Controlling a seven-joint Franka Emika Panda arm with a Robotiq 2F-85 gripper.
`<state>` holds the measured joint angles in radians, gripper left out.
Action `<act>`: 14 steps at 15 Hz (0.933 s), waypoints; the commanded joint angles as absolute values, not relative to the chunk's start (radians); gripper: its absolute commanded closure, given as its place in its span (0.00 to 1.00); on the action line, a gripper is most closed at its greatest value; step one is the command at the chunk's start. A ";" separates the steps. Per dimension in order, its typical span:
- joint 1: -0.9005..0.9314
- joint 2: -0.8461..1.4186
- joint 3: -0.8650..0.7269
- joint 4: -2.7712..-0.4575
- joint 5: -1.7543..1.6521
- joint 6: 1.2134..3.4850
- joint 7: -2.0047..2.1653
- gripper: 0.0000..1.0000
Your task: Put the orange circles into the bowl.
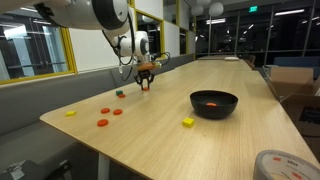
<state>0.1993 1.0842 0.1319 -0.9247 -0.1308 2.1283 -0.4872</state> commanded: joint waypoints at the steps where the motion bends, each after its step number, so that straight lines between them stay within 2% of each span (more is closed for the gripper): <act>1: 0.201 1.087 0.108 -0.898 -0.145 2.115 -0.468 0.79; 9: 0.169 1.004 -0.079 -0.950 -0.162 2.062 -0.231 0.78; 14: 0.121 0.941 -0.131 -0.989 -0.210 1.966 -0.038 0.78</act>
